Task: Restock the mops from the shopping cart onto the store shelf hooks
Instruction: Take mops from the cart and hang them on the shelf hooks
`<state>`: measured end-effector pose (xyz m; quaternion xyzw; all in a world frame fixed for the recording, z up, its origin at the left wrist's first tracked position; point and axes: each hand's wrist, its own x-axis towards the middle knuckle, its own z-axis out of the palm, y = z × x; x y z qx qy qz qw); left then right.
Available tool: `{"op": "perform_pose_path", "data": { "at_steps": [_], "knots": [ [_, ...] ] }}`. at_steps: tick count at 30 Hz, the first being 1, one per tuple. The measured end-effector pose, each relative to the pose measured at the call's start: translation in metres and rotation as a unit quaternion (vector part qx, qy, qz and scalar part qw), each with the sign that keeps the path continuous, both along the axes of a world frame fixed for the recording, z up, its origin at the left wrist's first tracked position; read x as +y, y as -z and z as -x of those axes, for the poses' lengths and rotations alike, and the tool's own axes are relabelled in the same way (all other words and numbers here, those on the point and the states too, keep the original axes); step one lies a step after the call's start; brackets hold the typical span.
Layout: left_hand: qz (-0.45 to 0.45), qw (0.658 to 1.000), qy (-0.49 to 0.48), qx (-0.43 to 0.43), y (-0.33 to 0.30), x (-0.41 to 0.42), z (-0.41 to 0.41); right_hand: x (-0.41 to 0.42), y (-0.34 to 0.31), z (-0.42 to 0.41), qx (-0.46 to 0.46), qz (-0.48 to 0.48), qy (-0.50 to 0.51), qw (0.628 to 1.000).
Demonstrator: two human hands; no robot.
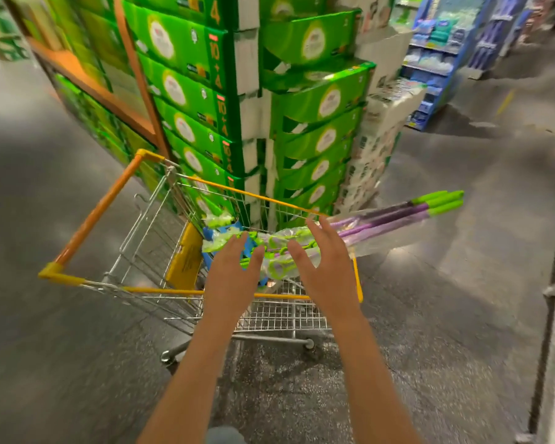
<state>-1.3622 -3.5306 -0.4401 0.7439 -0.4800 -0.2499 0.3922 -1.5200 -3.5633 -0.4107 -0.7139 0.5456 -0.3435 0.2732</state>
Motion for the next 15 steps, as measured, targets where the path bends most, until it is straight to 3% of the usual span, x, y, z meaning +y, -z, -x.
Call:
{"op": "perform_pose_path", "data": {
  "at_steps": [7,15],
  "knots": [
    [-0.041,0.990,-0.053,0.124,0.035,-0.043,-0.010,-0.068,0.029,-0.015,-0.005,-0.056,-0.054,0.997],
    [-0.077,0.982,-0.097,0.144,0.093,-0.132,-0.042,-0.171,0.059,-0.046,0.059,-0.095,-0.077,0.991]
  ]
}}
